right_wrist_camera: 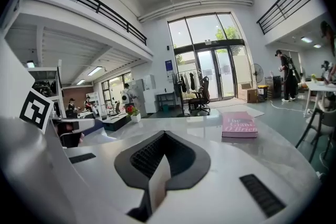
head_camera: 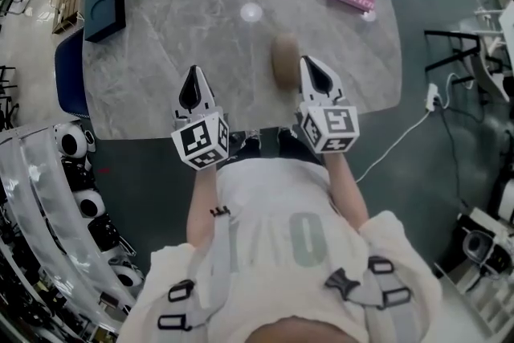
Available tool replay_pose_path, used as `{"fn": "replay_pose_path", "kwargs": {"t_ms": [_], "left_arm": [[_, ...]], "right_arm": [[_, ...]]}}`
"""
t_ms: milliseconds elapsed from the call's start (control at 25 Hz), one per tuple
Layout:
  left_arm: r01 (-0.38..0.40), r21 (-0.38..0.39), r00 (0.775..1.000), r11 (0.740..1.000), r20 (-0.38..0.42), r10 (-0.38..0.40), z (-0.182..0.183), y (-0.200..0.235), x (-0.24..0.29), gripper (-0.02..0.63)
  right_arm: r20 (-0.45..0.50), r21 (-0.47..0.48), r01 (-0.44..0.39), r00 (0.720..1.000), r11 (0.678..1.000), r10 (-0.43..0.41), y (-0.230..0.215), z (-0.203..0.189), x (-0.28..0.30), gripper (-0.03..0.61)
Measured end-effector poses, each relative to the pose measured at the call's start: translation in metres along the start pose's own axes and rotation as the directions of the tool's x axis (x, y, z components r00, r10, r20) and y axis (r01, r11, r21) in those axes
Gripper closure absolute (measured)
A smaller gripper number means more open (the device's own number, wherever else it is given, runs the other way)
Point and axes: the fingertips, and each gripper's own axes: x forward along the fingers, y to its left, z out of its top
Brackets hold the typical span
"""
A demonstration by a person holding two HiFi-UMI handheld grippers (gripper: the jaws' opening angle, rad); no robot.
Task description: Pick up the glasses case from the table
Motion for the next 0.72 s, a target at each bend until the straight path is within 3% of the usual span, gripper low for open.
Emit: {"fn": "replay_pose_path", "kwargs": {"t_ms": [720], "left_arm": [[-0.044, -0.043, 0.999, 0.998, 0.001, 0.044, 0.003, -0.008, 0.008, 0.61]], "right_arm": [[-0.01, 0.019, -0.022, 1.0, 1.0, 0.022, -0.014, -0.003, 0.007, 0.578]]}}
